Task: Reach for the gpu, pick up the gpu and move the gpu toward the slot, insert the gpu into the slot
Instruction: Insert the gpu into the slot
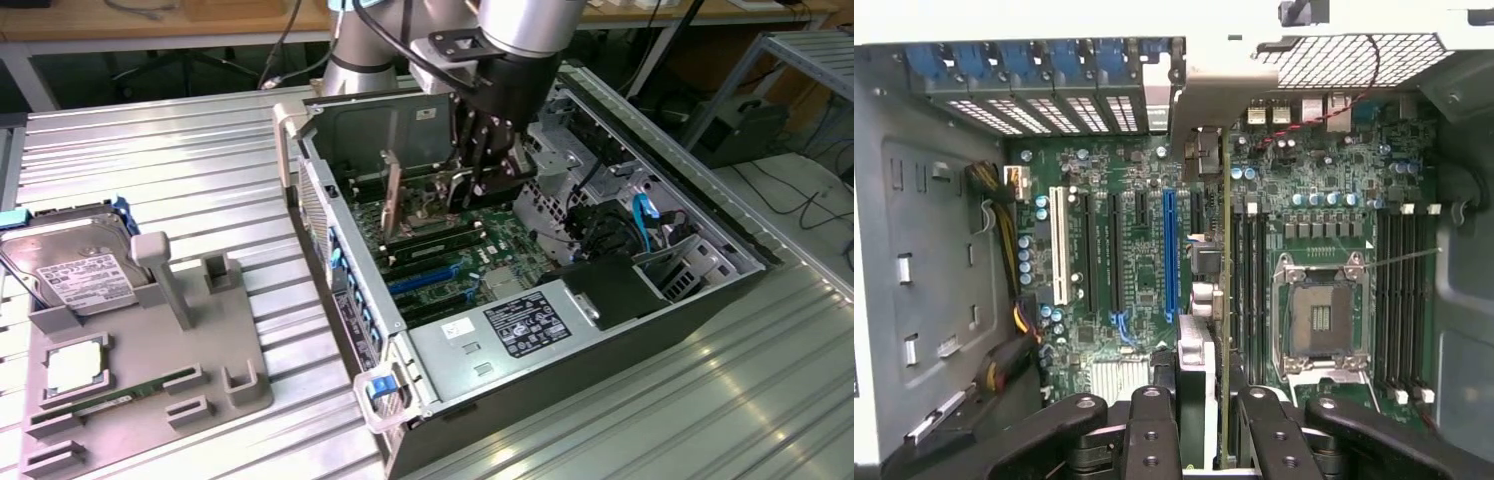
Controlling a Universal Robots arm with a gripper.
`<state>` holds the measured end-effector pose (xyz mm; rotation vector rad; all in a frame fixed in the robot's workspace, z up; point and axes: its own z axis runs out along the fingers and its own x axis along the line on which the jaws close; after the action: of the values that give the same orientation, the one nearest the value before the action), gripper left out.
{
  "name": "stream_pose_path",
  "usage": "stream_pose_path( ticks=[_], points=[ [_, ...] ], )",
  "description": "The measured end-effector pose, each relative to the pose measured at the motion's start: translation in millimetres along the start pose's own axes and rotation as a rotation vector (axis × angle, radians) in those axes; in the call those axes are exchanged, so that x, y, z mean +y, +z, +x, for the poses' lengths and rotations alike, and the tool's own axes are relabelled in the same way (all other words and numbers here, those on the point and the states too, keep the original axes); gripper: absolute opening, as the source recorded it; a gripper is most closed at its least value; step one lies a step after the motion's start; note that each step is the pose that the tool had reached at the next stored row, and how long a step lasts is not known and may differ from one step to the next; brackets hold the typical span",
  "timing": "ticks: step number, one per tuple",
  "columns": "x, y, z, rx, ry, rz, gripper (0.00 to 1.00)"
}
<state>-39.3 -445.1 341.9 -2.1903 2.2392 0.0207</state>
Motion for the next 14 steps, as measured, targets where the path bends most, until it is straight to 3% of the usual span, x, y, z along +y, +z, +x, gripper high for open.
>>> stream_pose_path(
  ticks=[11, 14],
  points=[
    [6.2, 16.0, 0.6, 0.0001, 0.0, 0.0, 0.28],
    [11.3, 22.0, 0.7, 0.0, 0.0, 0.0, 0.28]
  ],
)
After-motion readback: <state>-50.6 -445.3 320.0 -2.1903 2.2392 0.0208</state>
